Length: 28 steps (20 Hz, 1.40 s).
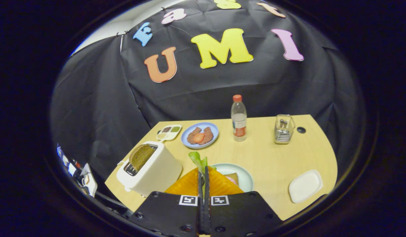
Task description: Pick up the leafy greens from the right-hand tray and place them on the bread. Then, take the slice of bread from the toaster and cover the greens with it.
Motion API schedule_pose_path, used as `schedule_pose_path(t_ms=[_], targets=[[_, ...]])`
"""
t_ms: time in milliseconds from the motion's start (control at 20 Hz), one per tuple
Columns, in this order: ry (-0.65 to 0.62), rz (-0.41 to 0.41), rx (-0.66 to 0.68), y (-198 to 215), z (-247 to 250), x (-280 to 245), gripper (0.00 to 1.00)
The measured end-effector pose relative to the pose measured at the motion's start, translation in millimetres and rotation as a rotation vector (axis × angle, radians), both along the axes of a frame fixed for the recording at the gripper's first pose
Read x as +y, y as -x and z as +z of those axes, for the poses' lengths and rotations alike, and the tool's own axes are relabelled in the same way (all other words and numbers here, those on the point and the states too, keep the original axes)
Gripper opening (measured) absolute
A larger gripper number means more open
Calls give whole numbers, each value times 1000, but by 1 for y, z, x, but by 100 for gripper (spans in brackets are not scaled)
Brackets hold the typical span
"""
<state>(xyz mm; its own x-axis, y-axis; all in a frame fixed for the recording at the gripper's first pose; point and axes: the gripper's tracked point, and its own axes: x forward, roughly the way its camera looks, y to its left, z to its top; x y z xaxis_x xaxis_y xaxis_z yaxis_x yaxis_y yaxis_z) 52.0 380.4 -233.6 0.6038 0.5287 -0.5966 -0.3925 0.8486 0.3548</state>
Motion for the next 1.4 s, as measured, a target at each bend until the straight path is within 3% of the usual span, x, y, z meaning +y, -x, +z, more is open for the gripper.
schedule_pose_path(t_ms=[250,650,850,1000,1250,1400], targets=[[-40,16,113,9,-36,30,0],[50,-72,166,-25,-88,-30,0],[91,-61,129,-42,-102,-51,1],[105,-44,120,-50,-110,-57,9],[116,-58,62,-60,-101,-69,84],[111,-80,6,-65,-77,-79,87]])
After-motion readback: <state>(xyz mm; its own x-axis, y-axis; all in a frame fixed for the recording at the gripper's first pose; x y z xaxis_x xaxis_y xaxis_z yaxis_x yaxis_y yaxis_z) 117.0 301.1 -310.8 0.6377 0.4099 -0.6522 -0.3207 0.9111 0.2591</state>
